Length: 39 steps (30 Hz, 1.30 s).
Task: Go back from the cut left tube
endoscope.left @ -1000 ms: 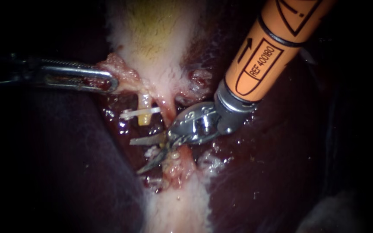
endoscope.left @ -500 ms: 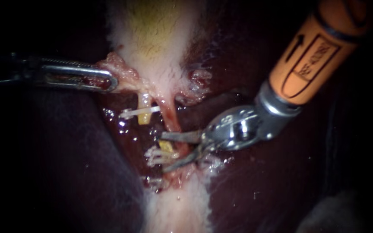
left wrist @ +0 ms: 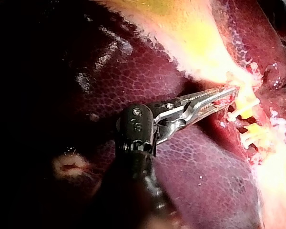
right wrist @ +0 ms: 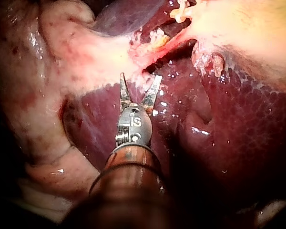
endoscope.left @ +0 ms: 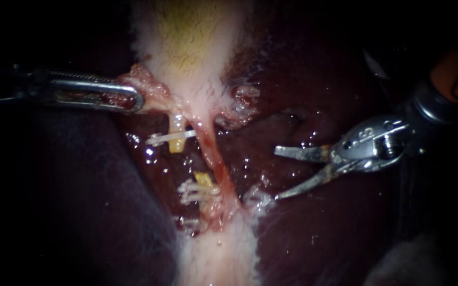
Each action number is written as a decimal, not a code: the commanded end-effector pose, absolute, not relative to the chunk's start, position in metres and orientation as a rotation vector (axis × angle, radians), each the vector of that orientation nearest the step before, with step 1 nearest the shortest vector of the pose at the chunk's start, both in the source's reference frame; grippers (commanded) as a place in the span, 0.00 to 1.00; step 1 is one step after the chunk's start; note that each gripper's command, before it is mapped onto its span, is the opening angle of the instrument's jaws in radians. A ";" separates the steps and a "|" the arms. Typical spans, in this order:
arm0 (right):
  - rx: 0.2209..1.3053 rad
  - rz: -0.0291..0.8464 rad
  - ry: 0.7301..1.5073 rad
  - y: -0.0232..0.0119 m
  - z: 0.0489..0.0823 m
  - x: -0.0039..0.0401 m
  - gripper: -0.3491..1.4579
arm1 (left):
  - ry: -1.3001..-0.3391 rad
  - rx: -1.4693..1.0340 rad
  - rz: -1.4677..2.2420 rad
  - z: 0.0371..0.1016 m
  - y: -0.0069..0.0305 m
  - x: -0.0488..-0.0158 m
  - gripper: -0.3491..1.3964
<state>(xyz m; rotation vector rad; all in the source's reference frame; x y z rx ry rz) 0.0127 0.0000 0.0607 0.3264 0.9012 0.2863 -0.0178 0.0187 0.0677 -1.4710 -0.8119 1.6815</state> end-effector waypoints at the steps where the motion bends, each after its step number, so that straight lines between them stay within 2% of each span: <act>1: 0.327 0.285 0.902 0.0000 0.0607 0.0126 0.98 | -0.812 -1.471 1.682 0.0677 0.0187 -0.0178 0.00; 15: 0.332 0.285 0.902 0.0004 0.0602 0.0118 0.98 | -0.807 -1.475 1.687 0.0683 0.0189 -0.0180 0.00; 30: 0.333 0.285 0.902 0.0004 0.0601 0.0117 0.99 | -0.780 -1.482 1.702 0.0738 0.0185 -0.0221 0.00; 39: 0.333 0.285 0.902 0.0004 0.0601 0.0117 0.99 | -0.778 -1.489 1.711 0.0743 0.0181 -0.0226 0.00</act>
